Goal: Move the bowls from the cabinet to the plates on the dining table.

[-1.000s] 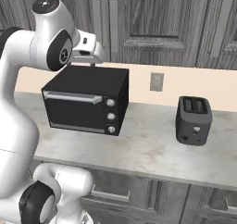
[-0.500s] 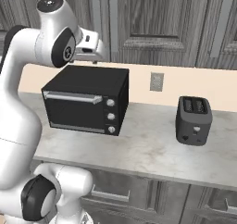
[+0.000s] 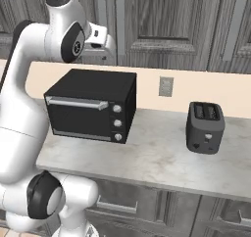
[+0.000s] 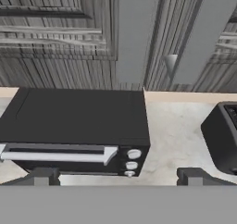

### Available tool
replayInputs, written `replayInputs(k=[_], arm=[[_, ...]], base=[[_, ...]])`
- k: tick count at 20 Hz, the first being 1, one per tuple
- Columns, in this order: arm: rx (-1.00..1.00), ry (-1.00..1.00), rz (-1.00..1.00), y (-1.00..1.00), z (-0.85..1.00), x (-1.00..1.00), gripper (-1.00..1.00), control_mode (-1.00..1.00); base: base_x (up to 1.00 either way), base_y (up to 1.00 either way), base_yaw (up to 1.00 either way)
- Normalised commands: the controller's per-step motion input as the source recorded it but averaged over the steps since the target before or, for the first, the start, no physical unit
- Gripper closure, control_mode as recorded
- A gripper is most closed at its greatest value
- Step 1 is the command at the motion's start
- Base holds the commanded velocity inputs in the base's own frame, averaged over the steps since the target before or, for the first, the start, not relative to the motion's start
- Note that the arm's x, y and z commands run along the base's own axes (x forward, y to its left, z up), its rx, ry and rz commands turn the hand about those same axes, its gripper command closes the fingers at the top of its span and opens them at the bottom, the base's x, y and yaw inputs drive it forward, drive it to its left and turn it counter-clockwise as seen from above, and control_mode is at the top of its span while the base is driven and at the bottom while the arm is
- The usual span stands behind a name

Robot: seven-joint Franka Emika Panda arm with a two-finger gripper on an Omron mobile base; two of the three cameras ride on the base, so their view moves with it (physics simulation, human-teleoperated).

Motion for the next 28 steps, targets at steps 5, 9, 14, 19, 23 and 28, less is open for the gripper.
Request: replayInputs(k=[5,9,14,19,23,28], arm=[[0.0,0.0,-0.01,0.0,0.25,0.29,-1.0,-1.0],[0.0,0.0,0.0,0.0,0.18,0.2,-1.0,-1.0],[0.0,-0.04,0.0,0.0,0.03,0.12,-1.0,-1.0],[0.0,-0.06,-0.01,-0.01,-0.01,0.18,-1.0,-1.0],[0.0,-0.02,-0.03,-0.09,-0.11,0.28,-1.0,-1.0],[0.0,0.0,-0.03,-0.07,-0.1,0.32,-1.0,-1.0]], base=[[0.0,0.0,0.0],[0.0,0.0,0.0],[0.0,0.0,0.0],[0.0,0.0,0.0],[0.0,0.0,0.0],[0.0,0.0,0.0]])
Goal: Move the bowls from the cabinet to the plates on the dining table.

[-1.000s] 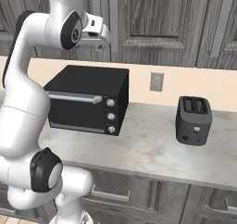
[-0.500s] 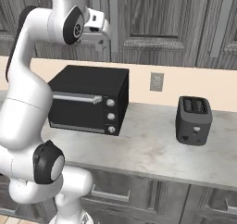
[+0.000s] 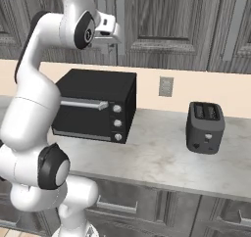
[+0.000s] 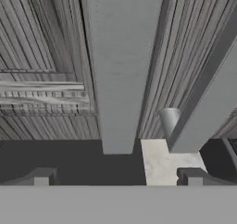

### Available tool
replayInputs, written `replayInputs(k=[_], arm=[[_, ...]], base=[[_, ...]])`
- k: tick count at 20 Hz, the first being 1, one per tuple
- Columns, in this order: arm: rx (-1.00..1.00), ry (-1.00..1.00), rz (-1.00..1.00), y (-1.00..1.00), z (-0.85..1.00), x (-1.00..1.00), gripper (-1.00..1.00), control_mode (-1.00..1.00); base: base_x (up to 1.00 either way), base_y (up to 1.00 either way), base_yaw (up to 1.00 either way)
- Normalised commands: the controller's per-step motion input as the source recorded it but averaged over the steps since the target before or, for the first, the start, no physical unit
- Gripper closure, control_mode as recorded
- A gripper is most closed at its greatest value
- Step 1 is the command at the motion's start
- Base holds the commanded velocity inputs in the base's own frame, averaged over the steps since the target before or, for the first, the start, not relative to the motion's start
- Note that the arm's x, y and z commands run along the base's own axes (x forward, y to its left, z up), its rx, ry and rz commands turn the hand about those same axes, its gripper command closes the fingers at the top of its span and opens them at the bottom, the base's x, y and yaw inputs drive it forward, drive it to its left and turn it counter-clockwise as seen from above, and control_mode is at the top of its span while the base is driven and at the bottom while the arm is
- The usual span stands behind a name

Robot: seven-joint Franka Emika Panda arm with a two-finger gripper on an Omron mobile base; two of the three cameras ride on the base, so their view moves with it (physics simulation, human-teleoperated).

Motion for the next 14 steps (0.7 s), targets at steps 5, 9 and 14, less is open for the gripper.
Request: replayInputs(k=[5,9,14], arm=[[0.0,0.0,0.0,0.0,0.0,0.41,-1.0,-1.0],[0.0,0.0,0.0,0.0,0.0,0.5,-1.0,-1.0],[0.0,0.0,0.0,0.0,0.0,0.33,-1.0,-1.0]], base=[[0.0,0.0,0.0],[0.0,0.0,0.0],[0.0,0.0,0.0]])
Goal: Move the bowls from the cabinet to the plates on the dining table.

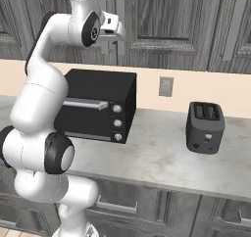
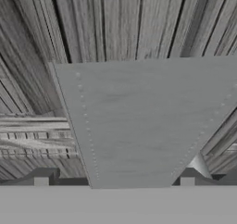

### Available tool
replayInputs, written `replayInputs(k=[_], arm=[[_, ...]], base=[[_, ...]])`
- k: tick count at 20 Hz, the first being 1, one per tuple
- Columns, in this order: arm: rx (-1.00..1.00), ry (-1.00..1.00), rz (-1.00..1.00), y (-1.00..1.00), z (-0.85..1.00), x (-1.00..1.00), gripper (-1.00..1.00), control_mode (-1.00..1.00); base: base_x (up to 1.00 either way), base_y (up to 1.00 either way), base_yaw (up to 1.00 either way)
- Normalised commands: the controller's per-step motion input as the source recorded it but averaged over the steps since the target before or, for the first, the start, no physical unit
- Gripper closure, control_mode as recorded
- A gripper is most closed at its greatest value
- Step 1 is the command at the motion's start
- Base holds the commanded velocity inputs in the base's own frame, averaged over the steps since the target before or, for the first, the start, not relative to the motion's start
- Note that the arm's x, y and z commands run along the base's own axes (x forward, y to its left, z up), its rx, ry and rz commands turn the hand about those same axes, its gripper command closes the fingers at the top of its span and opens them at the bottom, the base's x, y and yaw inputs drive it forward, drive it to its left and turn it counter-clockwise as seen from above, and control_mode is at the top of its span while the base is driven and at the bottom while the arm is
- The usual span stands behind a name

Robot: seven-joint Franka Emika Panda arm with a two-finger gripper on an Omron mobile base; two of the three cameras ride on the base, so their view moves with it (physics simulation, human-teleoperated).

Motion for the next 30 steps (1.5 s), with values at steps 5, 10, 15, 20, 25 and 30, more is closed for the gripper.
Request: replayInputs(k=[5,10,15,20,25,30], arm=[[0.0,0.0,0.0,0.0,0.0,0.1,-1.0,-1.0],[0.0,0.0,0.0,0.0,0.0,0.0,-1.0,-1.0],[0.0,0.0,0.0,0.0,0.0,0.0,1.0,-1.0],[0.0,0.0,0.0,0.0,0.0,0.0,1.0,-1.0],[0.0,0.0,0.0,0.0,0.0,0.0,1.0,-1.0],[0.0,0.0,0.0,0.01,0.0,-0.06,1.0,-1.0]], base=[[0.0,0.0,0.0],[0.0,0.0,0.0],[0.0,0.0,0.0],[0.0,0.0,0.0],[0.0,0.0,0.0],[0.0,0.0,0.0]])
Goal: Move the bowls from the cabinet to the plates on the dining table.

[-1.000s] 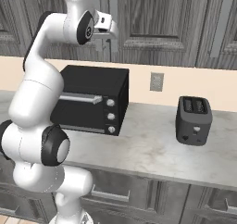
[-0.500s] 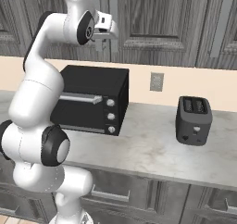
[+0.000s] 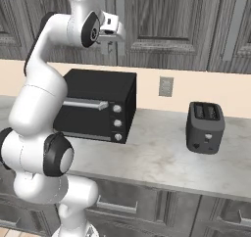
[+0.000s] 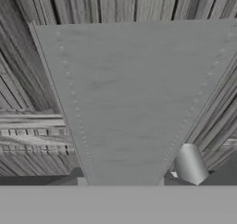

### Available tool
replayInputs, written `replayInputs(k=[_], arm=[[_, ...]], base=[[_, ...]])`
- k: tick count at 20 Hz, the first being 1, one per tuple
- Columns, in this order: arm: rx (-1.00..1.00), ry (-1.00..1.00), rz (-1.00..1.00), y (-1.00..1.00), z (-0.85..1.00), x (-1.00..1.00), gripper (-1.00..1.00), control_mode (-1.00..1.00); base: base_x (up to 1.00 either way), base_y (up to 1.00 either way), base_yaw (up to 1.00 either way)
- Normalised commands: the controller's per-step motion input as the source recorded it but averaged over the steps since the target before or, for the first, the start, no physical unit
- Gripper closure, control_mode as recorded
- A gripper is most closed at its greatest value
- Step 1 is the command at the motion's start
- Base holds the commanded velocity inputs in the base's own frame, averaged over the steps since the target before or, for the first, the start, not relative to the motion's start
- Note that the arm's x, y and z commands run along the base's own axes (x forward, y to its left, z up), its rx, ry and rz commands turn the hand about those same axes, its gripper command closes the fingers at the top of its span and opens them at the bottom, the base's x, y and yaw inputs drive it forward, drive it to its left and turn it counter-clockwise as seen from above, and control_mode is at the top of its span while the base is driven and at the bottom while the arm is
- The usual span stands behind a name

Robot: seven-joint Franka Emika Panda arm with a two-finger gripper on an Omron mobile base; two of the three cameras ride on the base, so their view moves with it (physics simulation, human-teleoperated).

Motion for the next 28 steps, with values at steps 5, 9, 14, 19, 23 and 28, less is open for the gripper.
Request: replayInputs(k=[5,9,14,19,23,28], arm=[[0.0,-0.04,0.0,0.18,0.0,-0.29,1.0,-1.0],[0.0,-0.1,0.0,0.43,0.03,-0.67,1.0,-1.0],[0.0,-0.11,0.0,0.47,0.03,-0.68,1.0,-1.0],[0.0,-0.13,0.0,0.42,0.06,-0.61,1.0,-1.0],[0.0,-0.11,0.0,0.35,0.04,-0.47,1.0,-1.0],[0.0,-0.07,0.0,0.33,0.12,-0.31,1.0,-1.0]], base=[[0.0,0.0,0.0],[0.0,0.0,0.0],[0.0,0.0,0.0],[0.0,0.0,0.0],[0.0,0.0,0.0],[0.0,0.0,0.0]])
